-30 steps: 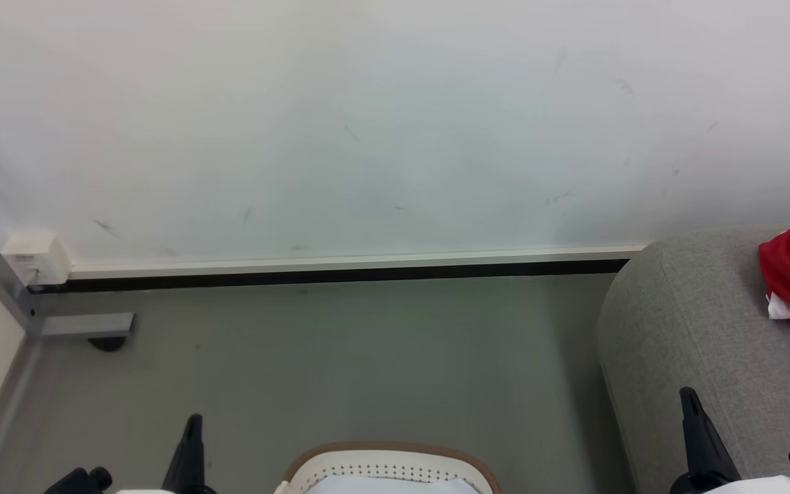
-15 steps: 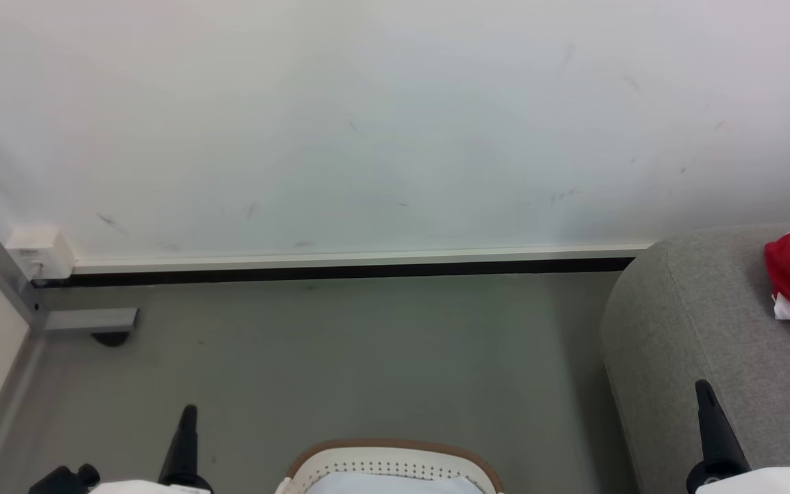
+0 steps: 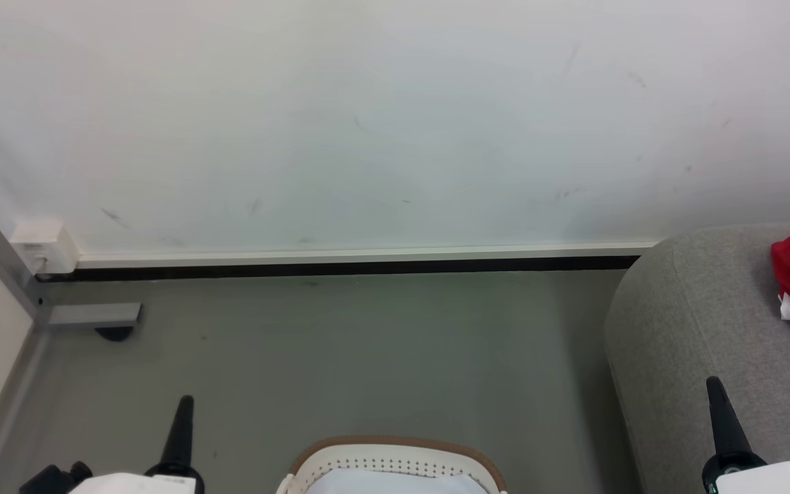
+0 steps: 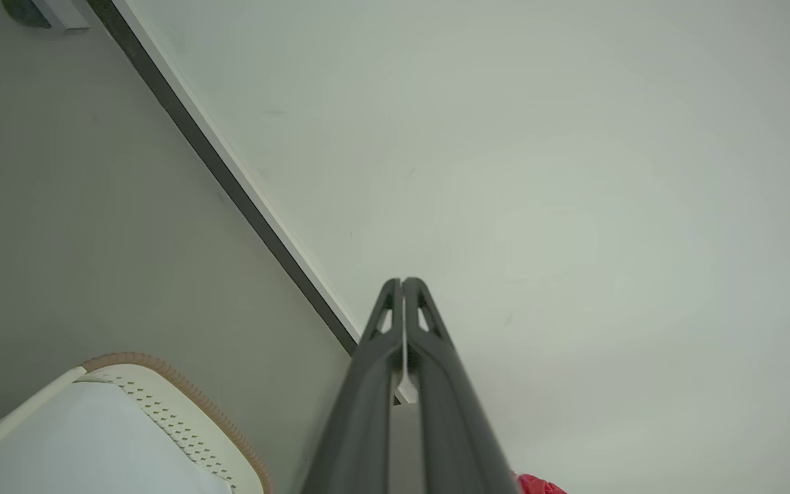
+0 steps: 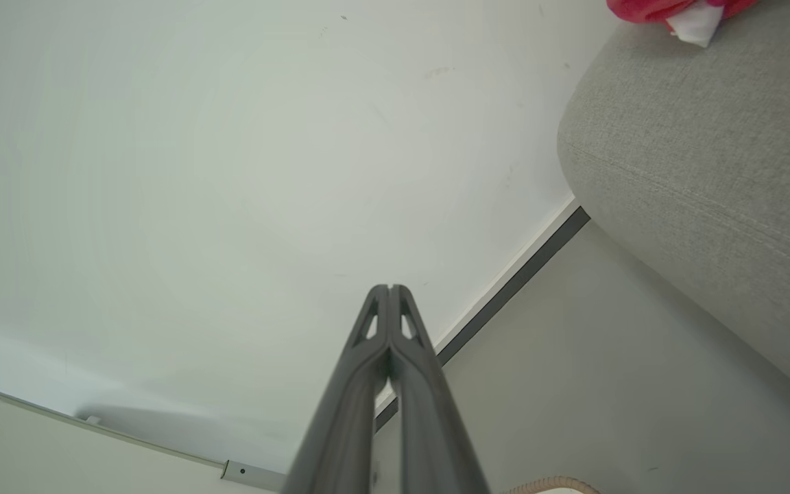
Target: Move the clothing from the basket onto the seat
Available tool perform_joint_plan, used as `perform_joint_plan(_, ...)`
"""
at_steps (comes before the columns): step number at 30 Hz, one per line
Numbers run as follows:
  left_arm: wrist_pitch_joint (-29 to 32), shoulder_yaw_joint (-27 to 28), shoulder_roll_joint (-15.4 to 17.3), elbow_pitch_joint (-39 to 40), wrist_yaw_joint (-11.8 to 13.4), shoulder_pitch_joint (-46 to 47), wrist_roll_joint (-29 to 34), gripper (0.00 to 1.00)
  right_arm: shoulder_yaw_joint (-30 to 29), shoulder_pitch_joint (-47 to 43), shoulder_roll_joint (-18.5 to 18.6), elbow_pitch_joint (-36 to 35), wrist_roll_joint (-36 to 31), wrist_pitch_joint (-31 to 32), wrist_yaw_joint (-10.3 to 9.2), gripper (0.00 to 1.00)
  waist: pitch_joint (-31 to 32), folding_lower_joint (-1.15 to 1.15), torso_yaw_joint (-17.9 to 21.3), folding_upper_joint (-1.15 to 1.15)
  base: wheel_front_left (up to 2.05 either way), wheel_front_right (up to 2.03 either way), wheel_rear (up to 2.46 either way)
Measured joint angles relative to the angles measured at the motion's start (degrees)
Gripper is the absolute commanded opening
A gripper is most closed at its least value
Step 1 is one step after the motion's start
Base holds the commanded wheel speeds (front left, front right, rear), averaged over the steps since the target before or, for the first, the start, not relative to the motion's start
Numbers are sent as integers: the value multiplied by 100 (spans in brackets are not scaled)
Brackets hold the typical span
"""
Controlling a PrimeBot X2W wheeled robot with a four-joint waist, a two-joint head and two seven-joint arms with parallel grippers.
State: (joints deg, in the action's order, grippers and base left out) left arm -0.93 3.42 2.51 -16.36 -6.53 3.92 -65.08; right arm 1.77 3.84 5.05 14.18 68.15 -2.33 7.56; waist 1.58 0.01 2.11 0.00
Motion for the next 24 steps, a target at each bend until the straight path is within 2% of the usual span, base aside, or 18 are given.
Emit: perform_joint_plan(24, 341, 145, 3, 79, -46, 106, -1201, 0, -274, 91, -25, 0, 1137, 328, 0, 0, -64, 0, -82, 0, 0, 0, 0)
